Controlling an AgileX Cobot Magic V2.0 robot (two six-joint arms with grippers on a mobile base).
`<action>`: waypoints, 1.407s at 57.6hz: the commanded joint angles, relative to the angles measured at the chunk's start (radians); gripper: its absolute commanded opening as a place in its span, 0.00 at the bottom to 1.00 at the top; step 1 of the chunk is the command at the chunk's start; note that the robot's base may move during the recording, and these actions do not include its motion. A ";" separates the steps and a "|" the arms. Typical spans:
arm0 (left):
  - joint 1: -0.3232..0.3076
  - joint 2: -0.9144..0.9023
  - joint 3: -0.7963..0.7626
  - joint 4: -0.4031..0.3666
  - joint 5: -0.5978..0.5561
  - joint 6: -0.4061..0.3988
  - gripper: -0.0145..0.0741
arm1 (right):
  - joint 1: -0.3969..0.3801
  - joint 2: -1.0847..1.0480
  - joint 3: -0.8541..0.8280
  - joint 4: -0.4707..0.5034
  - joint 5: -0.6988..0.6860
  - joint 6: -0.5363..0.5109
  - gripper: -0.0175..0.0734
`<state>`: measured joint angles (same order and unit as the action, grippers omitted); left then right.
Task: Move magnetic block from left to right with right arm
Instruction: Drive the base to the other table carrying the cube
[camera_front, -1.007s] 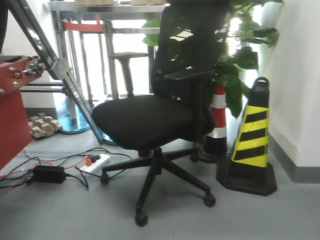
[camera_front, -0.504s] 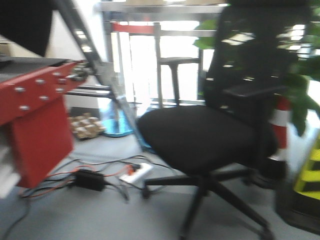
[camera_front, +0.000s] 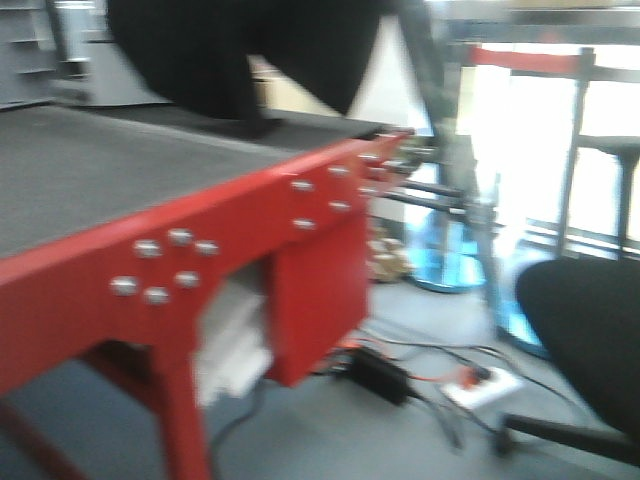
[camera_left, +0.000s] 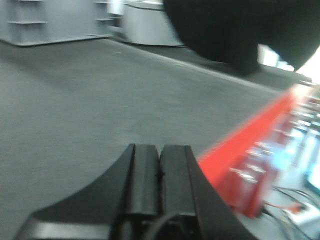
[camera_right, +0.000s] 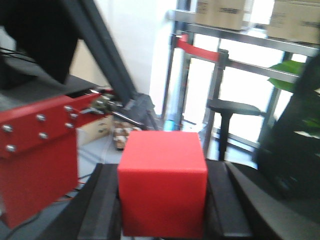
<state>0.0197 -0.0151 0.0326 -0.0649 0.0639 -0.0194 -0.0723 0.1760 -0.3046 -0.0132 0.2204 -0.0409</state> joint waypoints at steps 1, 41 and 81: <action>0.000 -0.008 0.008 -0.003 -0.084 -0.002 0.03 | -0.002 0.012 -0.032 -0.004 -0.091 -0.006 0.51; 0.000 -0.008 0.008 -0.003 -0.084 -0.002 0.03 | -0.002 0.012 -0.032 -0.004 -0.091 -0.006 0.51; 0.000 -0.008 0.008 -0.003 -0.084 -0.002 0.03 | -0.002 0.012 -0.032 -0.004 -0.091 -0.006 0.51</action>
<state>0.0197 -0.0151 0.0326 -0.0649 0.0639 -0.0194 -0.0723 0.1760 -0.3046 -0.0132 0.2204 -0.0409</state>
